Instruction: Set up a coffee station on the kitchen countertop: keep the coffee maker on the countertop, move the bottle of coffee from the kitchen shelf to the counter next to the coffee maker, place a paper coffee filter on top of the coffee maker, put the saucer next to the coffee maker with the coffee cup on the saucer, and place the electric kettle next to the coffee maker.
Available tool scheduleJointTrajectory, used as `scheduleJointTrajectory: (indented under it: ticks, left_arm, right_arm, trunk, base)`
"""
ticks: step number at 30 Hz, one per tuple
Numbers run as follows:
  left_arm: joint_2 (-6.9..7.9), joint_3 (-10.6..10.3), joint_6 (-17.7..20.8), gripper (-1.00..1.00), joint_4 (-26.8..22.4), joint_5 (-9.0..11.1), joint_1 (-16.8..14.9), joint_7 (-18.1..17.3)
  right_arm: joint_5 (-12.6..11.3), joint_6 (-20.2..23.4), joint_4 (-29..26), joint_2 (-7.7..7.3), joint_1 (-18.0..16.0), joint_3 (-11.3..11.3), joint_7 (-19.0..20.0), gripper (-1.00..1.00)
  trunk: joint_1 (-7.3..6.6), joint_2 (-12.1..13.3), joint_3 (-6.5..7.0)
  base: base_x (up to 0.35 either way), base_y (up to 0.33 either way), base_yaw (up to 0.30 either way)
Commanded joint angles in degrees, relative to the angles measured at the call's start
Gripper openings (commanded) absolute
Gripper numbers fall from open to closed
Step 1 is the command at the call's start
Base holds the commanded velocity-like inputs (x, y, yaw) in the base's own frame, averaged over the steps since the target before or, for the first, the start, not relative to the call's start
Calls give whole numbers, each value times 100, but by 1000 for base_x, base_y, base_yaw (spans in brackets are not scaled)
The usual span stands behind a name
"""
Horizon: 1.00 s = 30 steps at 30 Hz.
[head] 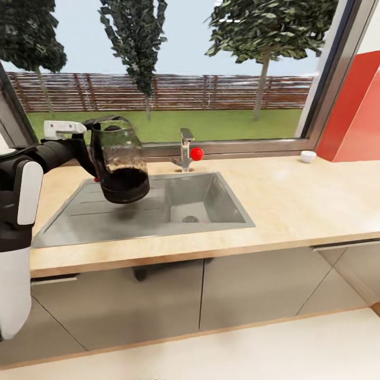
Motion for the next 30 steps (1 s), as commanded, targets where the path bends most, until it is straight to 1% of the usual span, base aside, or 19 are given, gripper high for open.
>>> scheduleJointTrajectory:
  ticks: [1, 30]
  left_arm:
    - [4, -3, 23, -100, -4, -18, -7, -17]
    - [4, -3, 23, -100, -4, -18, -2, -13]
  right_arm:
    - [-47, -39, 25, 2, -10, 49, 32, 100]
    - [-47, -39, 25, 2, -10, 49, 32, 100]
  trunk:
    - [-1, -3, -5]
    - [-1, -3, -5]
  base:
    - [0, 0, 274]
    - [0, 0, 274]
